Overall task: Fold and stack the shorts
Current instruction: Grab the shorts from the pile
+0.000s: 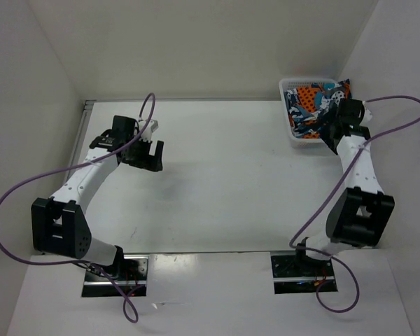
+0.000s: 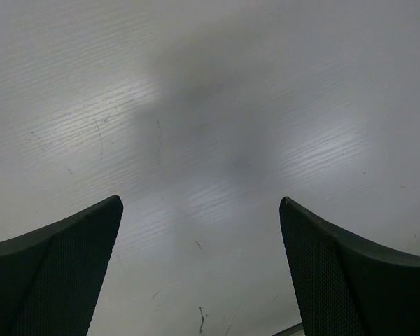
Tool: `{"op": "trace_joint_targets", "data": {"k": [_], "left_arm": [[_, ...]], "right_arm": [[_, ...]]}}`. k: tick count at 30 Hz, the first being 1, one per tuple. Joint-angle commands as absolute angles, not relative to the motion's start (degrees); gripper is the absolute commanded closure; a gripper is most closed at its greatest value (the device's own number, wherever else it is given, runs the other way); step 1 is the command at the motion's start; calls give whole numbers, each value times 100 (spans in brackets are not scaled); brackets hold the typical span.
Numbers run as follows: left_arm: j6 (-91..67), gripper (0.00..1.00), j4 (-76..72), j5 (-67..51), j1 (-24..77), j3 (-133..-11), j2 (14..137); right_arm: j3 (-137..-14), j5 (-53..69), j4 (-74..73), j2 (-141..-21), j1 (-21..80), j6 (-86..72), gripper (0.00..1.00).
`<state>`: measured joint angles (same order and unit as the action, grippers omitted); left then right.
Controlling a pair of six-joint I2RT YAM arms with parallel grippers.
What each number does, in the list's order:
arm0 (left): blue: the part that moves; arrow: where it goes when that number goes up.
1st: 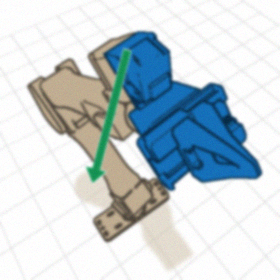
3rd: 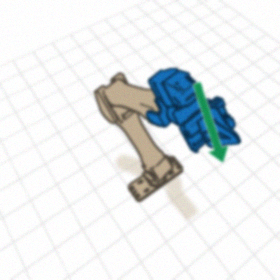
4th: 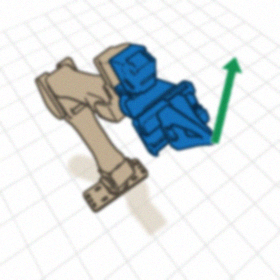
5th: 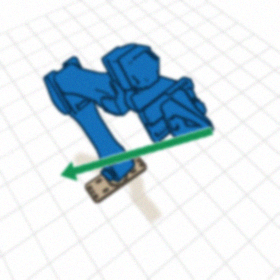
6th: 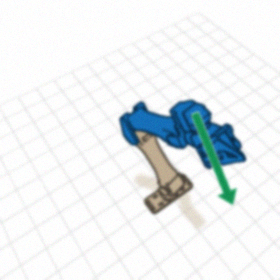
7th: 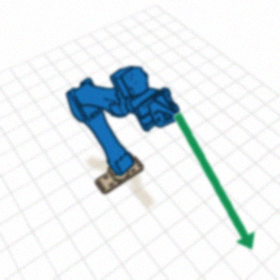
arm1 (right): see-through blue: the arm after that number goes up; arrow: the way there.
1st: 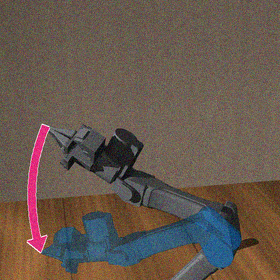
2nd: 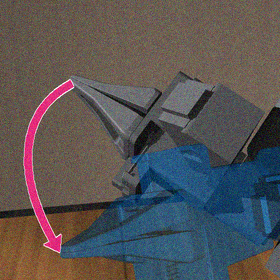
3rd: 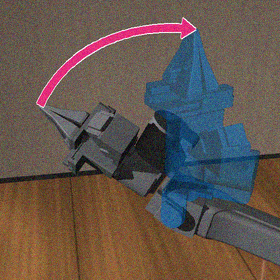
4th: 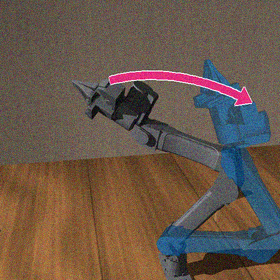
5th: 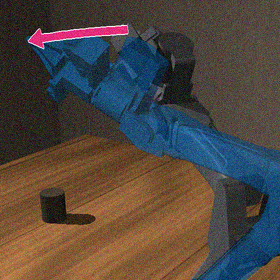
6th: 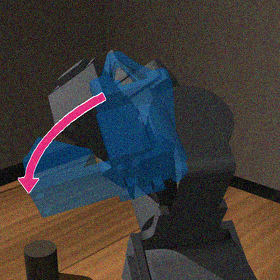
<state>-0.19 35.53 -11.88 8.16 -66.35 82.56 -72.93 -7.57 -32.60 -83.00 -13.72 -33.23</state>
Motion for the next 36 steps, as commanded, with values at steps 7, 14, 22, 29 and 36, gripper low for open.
{"op": "trace_joint_targets", "data": {"k": [7,14,22,29,36], "left_arm": [[0,0,3604,-1292,800,-6697,8051],[0,0,3604,-1239,800,-6697,7998],[0,0,3604,-1239,800,-6750,8165],[0,0,3770,-1187,800,-6855,8165],[0,0,3823,-1300,800,-6908,8165]], "right_arm": [[-8990,-237,-2865,-10264,-1424,-3647,30],[-10053,-246,-2865,-11267,-1301,-3647,41],[-11038,-500,-3261,-12304,-1125,-3700,40],[-11364,-791,-3472,-12595,-949,-3832,76],[-11653,-1116,-3472,-11701,-695,-3771,100]]}}
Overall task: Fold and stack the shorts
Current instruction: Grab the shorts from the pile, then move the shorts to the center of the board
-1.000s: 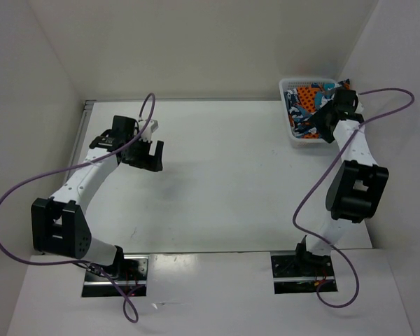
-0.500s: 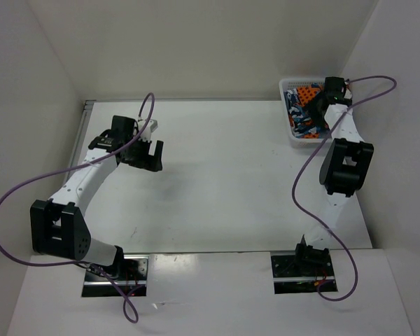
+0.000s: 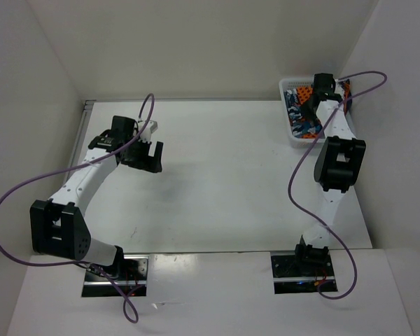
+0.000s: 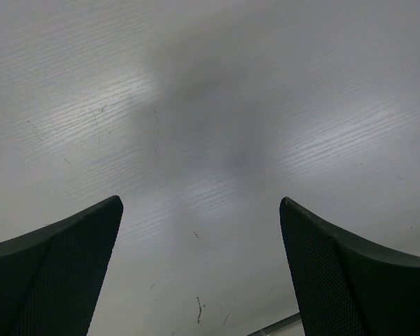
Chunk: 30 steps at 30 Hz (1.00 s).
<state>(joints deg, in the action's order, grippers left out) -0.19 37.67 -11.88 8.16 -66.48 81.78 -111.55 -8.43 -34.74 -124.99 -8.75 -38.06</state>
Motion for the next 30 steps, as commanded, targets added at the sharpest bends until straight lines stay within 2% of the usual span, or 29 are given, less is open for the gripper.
{"op": "trace_joint_targets", "data": {"k": [1,9,16,18,21,23,25,27,30], "left_arm": [[0,0,3823,-1370,800,-6908,8113],[0,0,3928,-1503,800,-7435,8182],[0,0,4087,-1362,748,-7866,8341],[0,0,4087,-1415,694,-7927,8341],[0,0,4087,-1547,484,-7980,8341],[0,0,4139,-1661,404,-8103,8341],[0,0,4140,-1713,264,-8304,8341],[0,0,4192,-1802,211,-8463,8341],[0,0,4245,-1863,158,-8823,8263]], "right_arm": [[-11706,-1116,-3472,-11576,-625,-3771,100],[-12567,-870,-3726,-10320,-37,-3491,100],[-14430,-1002,-4570,-10379,1271,-2936,100],[-15210,-862,-4938,-10615,1728,-2787,100],[-17771,-800,-6271,-11466,2117,-2707,100],[-17079,-922,-6004,-11076,2521,-2707,100],[-17837,-1738,-6388,-11345,3046,-2593,100],[-17694,-1767,-6521,-11207,3146,-2645,100],[-17641,-2424,-7048,-11242,3577,-2716,100]]}}
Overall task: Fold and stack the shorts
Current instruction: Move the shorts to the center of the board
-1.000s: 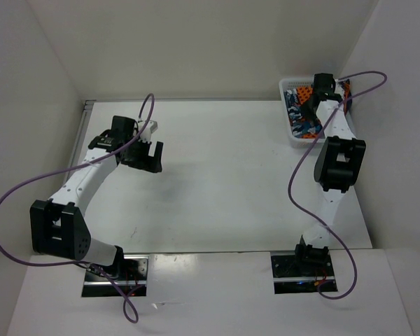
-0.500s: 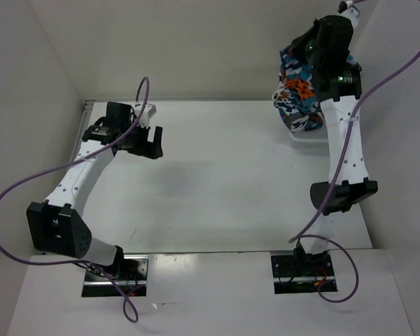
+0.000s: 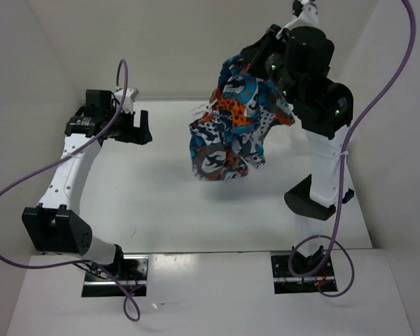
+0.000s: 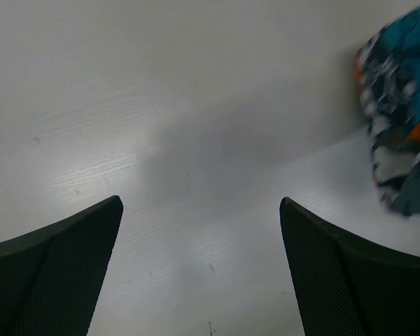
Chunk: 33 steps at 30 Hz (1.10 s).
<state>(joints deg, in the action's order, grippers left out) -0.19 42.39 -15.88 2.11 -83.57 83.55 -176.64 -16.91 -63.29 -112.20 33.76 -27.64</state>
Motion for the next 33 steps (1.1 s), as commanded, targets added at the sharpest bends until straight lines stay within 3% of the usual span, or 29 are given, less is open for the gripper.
{"op": "trace_joint_targets", "data": {"k": [1,2,4,6,7,9,12,13,15,20,26,33], "left_arm": [[0,0,4245,-1863,89,-8903,8262],[0,0,4245,-1863,88,-9034,8183],[0,0,4245,-1863,36,-9105,8112],[0,0,4245,-1925,35,-8975,8042],[0,0,4167,-2012,35,-8869,7981],[0,0,3930,-2205,35,-8588,7823],[0,0,3718,-2512,35,-7938,7603],[0,0,3718,-2609,35,-7780,7550],[0,3,3595,-2820,245,-7200,7357],[0,5,3175,-3102,825,-5847,6909],[0,0,2365,-2814,1371,-4958,7100],[0,0,1267,-2558,1556,-5474,8408]], "right_arm": [[-17466,-2574,-7179,-11093,3655,-2872,100],[-17003,-2741,-7302,-10996,3656,-2970,98],[-16238,-3049,-7427,-10533,3656,-3145,56],[-14945,-3050,-7427,-10118,3656,-3514,33],[-14532,-3050,-7427,-9690,3656,-3890,13],[-12926,-3103,-6764,-9056,3656,-4200,5],[-10342,-2744,-5567,-7343,3656,-4596,4],[-9344,-2377,-5015,-6991,3656,-4684,8],[-8590,-1980,-4826,-6417,3656,-5026,13],[-6798,-679,-4133,-6293,3858,-5379,17],[-6802,-738,-3657,-7109,4174,-5081,20],[-7127,-888,-3480,-7540,4175,-4755,18]]}}
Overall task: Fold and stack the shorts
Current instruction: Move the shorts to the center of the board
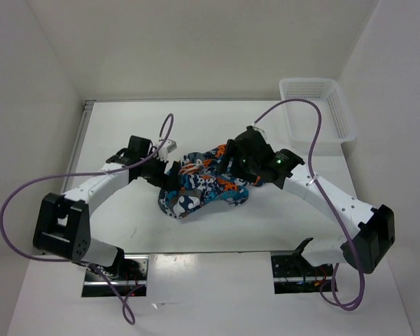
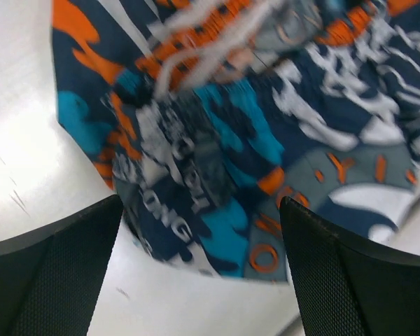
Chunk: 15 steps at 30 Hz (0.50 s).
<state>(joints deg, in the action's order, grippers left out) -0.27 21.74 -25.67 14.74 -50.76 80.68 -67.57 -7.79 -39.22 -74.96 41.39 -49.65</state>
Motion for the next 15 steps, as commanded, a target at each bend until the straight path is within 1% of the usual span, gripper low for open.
{"op": "trace_joint_targets", "data": {"k": [1,6,8,9,10,11,13,14,15], "left_arm": [[0,0,1266,-2340,1643,-5563,8550],[0,0,792,-2074,1723,-5809,9324],[0,9,713,-2275,1723,-5880,9605],[0,14,625,-2494,1723,-5932,9702],[0,23,624,-3070,1723,-5933,9799],[0,42,546,-3328,1723,-5985,9939],[0,76,545,-3550,1775,-6038,9940],[0,98,771,-3551,1775,-6038,9827],[0,100,904,-3551,1775,-6238,9713]], "right_arm": [[-7128,-975,-3480,-7541,4175,-4755,18],[-7128,-1116,-3542,-7410,4175,-4807,17],[-7067,-1168,-3665,-7313,4175,-4878,17],[-7066,-1221,-3665,-7260,4175,-4965,17],[-6988,-1222,-3665,-7129,4175,-5044,17],[-6918,-1300,-3717,-7067,4175,-5045,16],[-6917,-1476,-3805,-6961,4175,-5045,14],[-6978,-1555,-3954,-6909,4175,-5045,14],[-7039,-1721,-4025,-6908,4175,-5045,14]]}}
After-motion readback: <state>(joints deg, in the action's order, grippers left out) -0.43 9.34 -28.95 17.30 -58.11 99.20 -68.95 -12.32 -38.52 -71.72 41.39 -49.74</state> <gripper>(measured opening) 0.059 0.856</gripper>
